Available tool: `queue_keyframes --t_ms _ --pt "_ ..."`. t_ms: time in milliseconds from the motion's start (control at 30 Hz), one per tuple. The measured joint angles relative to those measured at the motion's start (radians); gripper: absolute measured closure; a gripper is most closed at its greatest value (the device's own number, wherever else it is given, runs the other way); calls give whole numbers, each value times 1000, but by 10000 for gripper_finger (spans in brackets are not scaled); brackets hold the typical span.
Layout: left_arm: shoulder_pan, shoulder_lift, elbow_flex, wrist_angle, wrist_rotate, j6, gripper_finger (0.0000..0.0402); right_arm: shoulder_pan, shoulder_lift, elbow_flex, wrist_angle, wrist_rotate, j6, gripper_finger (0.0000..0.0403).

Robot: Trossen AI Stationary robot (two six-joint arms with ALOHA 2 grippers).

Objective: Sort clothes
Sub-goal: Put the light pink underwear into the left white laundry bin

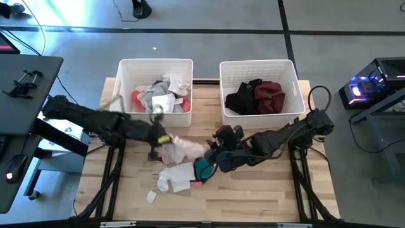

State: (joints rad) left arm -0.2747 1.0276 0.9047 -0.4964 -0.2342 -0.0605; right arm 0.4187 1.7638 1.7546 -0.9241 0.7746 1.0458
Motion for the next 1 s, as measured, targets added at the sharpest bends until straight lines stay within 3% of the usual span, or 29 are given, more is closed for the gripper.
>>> queue_keyframes --t_ms 267,467,667,733,867,1000 --pt "111 -20 403 -157 -219 236 401 0 4 -2 -9 2 -14 265" --pt "314 -21 516 -209 -368 463 401 0 4 -2 -7 4 26 265" --pt "570 -4 515 -404 -331 400 397 8 4 -2 10 2 31 265" --pt "658 21 514 -483 -261 352 387 10 4 -2 14 2 31 265" --pt "811 59 462 -517 -124 326 341 12 4 -2 16 1 30 265" --pt "925 89 365 -483 -109 299 280 11 4 -2 16 1 56 265"
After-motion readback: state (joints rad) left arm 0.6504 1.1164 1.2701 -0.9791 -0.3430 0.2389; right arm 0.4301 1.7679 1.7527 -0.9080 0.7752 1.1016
